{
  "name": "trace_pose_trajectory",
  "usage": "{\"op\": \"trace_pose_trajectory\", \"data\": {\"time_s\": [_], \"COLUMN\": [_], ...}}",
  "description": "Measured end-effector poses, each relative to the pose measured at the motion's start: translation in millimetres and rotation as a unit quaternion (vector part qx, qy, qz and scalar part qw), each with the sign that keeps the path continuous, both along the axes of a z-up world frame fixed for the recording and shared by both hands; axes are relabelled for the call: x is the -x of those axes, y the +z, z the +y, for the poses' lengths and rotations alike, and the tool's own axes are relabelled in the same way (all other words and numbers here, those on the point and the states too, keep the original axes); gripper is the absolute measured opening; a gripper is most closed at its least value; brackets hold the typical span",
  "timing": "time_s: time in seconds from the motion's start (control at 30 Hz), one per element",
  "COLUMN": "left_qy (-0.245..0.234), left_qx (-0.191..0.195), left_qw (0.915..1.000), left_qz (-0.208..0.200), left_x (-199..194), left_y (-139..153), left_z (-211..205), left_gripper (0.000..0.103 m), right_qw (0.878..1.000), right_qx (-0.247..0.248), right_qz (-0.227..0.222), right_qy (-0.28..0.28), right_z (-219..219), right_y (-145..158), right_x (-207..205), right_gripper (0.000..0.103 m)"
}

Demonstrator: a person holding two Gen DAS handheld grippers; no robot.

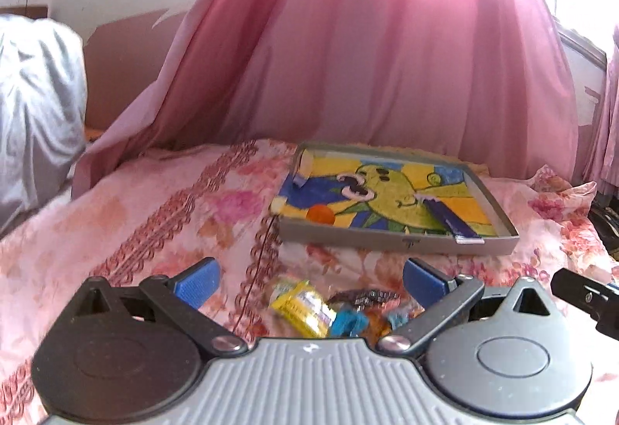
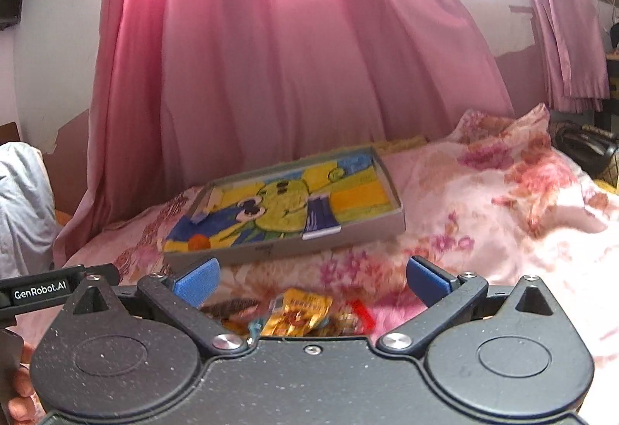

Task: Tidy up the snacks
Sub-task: 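Withdraw both tools from the tray back toward the snack pile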

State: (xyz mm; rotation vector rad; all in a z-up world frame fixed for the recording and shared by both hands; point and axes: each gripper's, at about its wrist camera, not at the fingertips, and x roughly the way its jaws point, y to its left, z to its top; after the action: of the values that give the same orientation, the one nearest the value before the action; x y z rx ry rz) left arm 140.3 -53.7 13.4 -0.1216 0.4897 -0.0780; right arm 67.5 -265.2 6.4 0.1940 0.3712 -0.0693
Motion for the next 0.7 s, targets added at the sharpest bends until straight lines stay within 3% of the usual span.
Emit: {"op": "trace_pose_trajectory", "data": {"time_s": [0.23, 0.5, 0.7], "left_qy": [-0.013, -0.017, -0.001], "left_qx": [-0.003, -0.015, -0.027], "left_qw": [0.9982, 0.9918, 0.9862], "left_qz": [0.059, 0.126, 0.163], "left_x": [12.2, 16.2, 13.3], "left_y": [-22.2, -45.0, -54.6], "left_z": [15.8, 26.2, 32.2], "left_gripper": [0.103, 0.103, 0.103], "right_qw": [0.999, 0.994, 0.989], "right_qx": [-0.015, 0.020, 0.019], "right_qz": [0.048, 0.102, 0.147], "right_qy": [0.001, 0.021, 0.021], "right_z": [18.9, 44.1, 46.0], "right_y": [-11.6, -27.6, -38.8], "right_x": [10.9, 16.3, 9.6], "right_gripper": [0.102, 0.102, 0.102]}}
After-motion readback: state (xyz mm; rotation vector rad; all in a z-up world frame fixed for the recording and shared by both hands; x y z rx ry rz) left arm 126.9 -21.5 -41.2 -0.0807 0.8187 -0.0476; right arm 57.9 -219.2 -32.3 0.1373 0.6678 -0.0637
